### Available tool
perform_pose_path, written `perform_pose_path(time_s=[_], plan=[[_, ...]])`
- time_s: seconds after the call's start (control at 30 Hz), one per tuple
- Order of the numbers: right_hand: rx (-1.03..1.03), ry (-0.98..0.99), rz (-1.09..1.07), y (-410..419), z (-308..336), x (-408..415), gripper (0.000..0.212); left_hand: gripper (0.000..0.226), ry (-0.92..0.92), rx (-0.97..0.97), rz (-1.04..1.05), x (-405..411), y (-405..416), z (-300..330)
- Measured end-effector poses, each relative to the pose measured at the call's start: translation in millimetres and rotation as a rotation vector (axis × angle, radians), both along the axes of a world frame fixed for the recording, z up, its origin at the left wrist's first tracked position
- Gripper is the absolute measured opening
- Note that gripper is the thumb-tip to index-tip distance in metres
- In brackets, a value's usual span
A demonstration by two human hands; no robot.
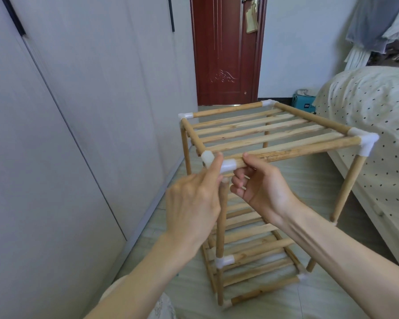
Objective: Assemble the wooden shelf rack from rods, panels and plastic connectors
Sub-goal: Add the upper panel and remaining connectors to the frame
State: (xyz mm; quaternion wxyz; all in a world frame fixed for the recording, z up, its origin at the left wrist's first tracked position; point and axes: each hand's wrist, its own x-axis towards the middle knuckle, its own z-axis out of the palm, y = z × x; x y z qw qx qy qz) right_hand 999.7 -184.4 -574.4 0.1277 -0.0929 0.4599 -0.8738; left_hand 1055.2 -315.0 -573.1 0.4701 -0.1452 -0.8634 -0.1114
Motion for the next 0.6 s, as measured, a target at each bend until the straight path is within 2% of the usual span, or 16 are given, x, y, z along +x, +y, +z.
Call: perform_pose_path(time_s=[0.1, 0.2, 0.23, 0.37, 0.43, 0.5, 0.6], plan=[[0.016, -0.006, -0.044, 12.8, 2.0, -1.8, 0.034, 0.041, -0.075, 0.028, -0.069, -2.6, 6.4, -3.3], [0.087, 0.025, -0.103, 30.8, 3.8, -5.5, 0.035, 0.055, -0.291, 0.263, -0.194, -15.4, 5.1, 2.7], [0.117, 0.036, -0.127, 36.3, 4.5, -6.2, 0.036, 0.058, -0.350, 0.268, -0.247, -22.0, 4.6, 5.2], [0.205, 0.021, -0.208, 54.1, 4.1, -10.7, 0.051, 0.067, -0.489, 0.007, -0.350, -51.5, 13.9, 16.3], [0.256, -0.027, -0.263, 67.0, 4.1, -14.5, 0.058, 0.063, -0.633, -0.005, -0.462, -64.9, 26.7, 19.2], [0.286, -0.052, -0.307, 83.9, 4.9, -16.8, 0.055, 0.063, -0.756, 0.035, -0.586, -73.8, 43.6, 18.2], [0.227, -0.111, -0.383, 112.9, 5.5, -22.1, 0.054, 0.071, -0.741, -0.108, -0.644, -83.4, 77.4, 12.2]])
